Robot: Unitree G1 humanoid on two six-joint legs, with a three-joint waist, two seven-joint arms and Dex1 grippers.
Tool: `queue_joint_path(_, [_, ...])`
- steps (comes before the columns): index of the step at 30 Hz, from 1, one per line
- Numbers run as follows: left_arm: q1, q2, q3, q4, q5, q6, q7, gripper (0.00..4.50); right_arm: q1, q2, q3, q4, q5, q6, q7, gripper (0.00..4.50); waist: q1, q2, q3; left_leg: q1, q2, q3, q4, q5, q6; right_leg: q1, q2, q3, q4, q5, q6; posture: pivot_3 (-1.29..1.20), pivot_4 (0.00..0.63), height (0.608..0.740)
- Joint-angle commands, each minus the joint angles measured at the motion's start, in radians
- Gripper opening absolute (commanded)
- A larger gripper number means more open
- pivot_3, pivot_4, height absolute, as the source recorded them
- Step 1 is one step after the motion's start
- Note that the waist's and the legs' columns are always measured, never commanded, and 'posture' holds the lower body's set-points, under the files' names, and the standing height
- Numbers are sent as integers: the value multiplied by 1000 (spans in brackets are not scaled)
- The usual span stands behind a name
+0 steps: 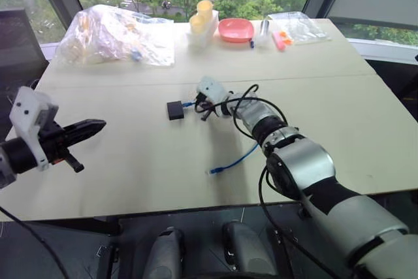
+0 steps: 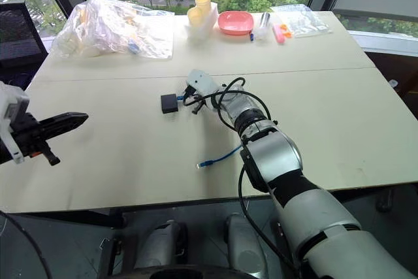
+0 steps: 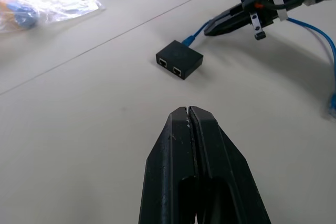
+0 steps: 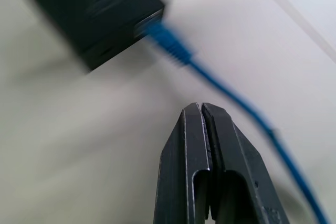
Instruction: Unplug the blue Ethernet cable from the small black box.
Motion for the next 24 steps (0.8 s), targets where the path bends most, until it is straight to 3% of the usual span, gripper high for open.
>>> queue_joint_path(1, [-81,-11,-81,51,16,-51,13,0,-27,-37,62,-43,-80,-131,-97,56,1,0,0,-3,0,0,0,0,-1,-4,0,0,0,0,0,0,150,740])
queue_joint_path(2, [-107,-13,-103,71,19,-60,12,0,-16,-40,72,-48,-90,-152,-112,56,1,-1,0,-4,0,0,-1,0,-1,-5,0,0,1,0,0,0,150,740])
queue_joint_path(5, [-188,-20,-194,138,48,-96,-7,0,50,-40,115,-78,-120,-218,-132,951,0,-1,0,-4,-1,2,-3,0,-1,-5,0,0,0,0,1,0,150,740])
queue_joint_path(10, [-267,-16,-267,217,78,-133,-33,0,112,-14,124,-147,-107,-240,-138,3522,-5,-1,0,-3,0,3,-4,0,-1,-6,3,1,1,2,4,0,150,740])
queue_joint_path(19, [-309,-17,-300,271,101,-161,-57,0,167,28,163,-193,-154,-280,-340,3522,1,-1,0,-2,0,3,-4,0,0,-6,5,2,1,2,3,0,150,740])
queue_joint_path(24, [-288,-16,-272,234,92,-147,-42,0,166,36,304,-109,-304,-232,-443,3522,-1,-1,-1,-2,0,3,-3,0,0,-5,3,2,1,0,1,0,150,740])
